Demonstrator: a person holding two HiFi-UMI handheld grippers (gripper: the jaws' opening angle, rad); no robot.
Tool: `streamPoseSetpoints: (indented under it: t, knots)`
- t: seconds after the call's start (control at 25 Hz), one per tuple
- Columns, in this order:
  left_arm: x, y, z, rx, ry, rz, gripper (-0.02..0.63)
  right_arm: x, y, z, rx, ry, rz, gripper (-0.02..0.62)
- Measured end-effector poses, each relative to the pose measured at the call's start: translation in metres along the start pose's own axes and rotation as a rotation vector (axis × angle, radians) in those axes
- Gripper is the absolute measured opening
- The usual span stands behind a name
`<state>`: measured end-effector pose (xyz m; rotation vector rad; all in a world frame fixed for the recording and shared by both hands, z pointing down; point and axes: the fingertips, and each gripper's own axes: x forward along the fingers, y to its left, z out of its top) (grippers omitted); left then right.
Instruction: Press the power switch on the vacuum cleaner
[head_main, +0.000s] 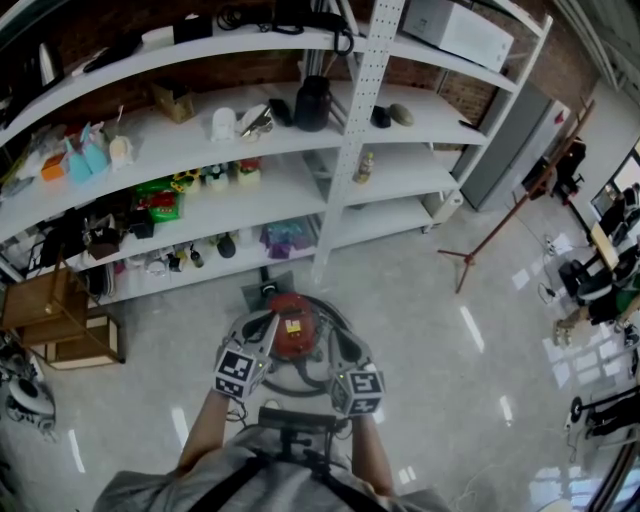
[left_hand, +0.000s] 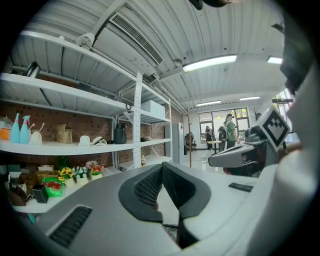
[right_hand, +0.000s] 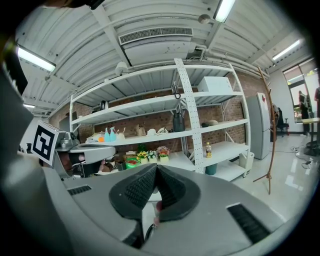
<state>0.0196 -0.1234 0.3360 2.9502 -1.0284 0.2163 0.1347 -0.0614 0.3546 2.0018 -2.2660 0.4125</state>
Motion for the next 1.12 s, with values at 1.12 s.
streamPoseSetpoints:
  t: [1.12]
  knots:
    - [-0.0021, -0.0027, 0.0015, 0.005, 0.001, 0.010, 0.008, -0.0041, 0.0001, -0.0026, -0.010, -0.002, 0.018, 0.011]
